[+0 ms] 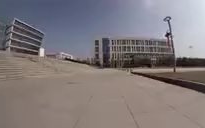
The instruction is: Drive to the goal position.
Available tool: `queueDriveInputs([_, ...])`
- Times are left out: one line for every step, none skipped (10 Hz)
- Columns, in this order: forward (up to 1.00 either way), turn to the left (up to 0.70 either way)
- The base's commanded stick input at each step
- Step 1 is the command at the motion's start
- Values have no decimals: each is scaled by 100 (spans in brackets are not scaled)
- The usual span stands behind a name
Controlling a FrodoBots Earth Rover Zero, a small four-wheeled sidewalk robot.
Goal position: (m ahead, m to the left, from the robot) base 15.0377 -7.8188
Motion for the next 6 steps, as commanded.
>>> queueDriveInputs([70,0])
queueDriveInputs([70,0])
queueDriveInputs([70,0])
queueDriveInputs([70,0])
queueDriveInputs([70,0])
queueDriveInputs([70,0])
